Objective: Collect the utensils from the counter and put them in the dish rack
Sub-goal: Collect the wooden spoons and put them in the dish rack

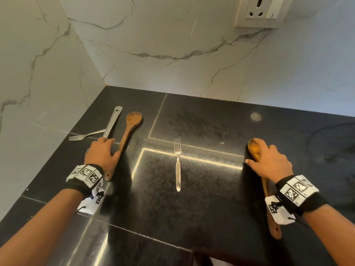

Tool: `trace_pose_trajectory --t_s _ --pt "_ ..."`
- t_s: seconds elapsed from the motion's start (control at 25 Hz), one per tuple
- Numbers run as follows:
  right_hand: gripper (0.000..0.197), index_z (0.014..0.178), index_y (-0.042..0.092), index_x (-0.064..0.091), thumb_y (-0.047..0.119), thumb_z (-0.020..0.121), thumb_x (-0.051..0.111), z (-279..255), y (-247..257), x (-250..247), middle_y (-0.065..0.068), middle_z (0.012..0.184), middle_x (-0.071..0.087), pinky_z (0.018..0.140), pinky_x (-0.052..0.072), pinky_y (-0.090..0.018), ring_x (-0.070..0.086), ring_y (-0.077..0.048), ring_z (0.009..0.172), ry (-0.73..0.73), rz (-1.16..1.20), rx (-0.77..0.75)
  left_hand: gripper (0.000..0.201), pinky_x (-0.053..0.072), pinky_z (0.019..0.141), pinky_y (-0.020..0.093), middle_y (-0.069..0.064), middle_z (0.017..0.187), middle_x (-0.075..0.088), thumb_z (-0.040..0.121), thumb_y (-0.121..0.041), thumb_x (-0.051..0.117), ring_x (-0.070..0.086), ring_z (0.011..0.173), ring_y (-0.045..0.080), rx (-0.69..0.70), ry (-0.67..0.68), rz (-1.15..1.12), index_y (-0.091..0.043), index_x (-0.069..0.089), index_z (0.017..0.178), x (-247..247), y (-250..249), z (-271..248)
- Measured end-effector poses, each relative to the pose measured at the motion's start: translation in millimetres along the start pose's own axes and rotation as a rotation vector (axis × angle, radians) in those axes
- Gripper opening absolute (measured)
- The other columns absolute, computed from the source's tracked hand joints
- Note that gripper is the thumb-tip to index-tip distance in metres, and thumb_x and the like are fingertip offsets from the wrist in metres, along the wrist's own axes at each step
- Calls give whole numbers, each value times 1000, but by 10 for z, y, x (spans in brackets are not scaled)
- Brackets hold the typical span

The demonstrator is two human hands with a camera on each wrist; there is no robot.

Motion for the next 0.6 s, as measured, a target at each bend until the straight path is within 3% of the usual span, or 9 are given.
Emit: trace_pose_trajectory --t_s 0.2,0.32,0.48,0.6 --pt "73 145 35 32 27 84 70 78 512 35 -13 132 43 92 49 -47 58 -47 110 -35 118 -175 62 47 99 47 19 130 56 87 -23 63 57 116 37 28 160 58 -10 37 143 297 -367 58" --pt "83 150 34 27 22 81 73 80 912 117 -10 127 44 90 51 -47 60 -42 106 -15 192 -345 66 48 98 48 19 127 56 82 -12 66 58 114 38 3 173 51 -10 36 141 290 -445 25" --pt "89 151 34 16 33 82 72 40 921 277 -13 122 52 87 51 -46 61 -41 104 -11 176 -265 64 46 97 41 16 128 56 77 -10 71 57 118 35 -72 245 -94 -9 43 135 325 -530 -114" --pt "93 156 25 6 20 85 66 27 910 391 -14 115 61 79 50 -40 64 -35 100 47 255 -257 66 50 97 42 11 120 62 76 -6 73 60 111 31 -109 352 -400 -13 47 136 401 -751 -332"
Point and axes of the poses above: each hand's wrist, its own z-axis towards the middle knuckle, its own x-axis out of the palm, y = z × x, the point moved 8 cm from there along z, towards the middle knuckle
